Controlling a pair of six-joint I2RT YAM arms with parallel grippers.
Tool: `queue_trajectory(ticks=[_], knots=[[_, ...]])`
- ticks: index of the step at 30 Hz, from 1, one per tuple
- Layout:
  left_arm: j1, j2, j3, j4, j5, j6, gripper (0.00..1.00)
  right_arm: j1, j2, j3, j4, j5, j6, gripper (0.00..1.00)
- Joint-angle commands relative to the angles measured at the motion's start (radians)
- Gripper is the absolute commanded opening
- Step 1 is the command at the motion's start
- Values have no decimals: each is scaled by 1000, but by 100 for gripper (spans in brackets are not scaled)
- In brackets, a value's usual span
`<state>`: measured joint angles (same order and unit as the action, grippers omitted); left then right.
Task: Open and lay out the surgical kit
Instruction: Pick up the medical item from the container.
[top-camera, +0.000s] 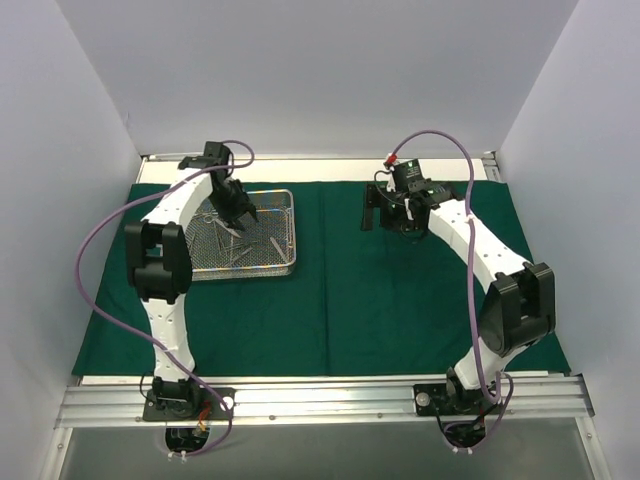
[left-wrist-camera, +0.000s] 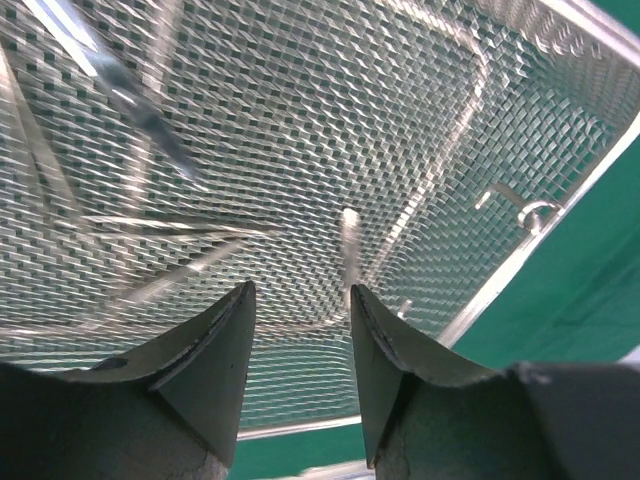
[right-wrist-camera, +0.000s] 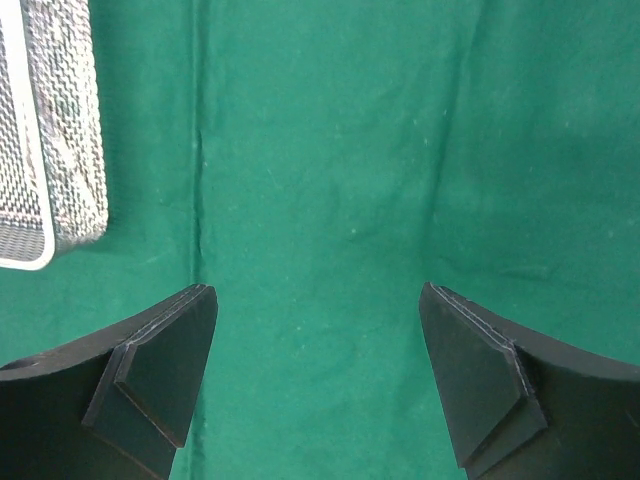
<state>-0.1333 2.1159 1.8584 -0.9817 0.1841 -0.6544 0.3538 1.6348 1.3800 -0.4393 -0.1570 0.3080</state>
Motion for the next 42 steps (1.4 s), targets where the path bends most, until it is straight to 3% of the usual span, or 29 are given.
queue_trajectory(ticks=[1,12,27,42], knots=[[-71,7,-7,25,-17,-145,53,-7,-55,-32,11,-3,11,85],[-155,128,173,-143,-173,-369,55,-67,-157,-148,17,-26,-17,85],[-200,199,138,-167,-209,-449,51,-207,-266,-230,11,-79,-40,84],[-204,309,145,-207,-239,-447,32,-222,-293,-245,17,-85,-27,84]])
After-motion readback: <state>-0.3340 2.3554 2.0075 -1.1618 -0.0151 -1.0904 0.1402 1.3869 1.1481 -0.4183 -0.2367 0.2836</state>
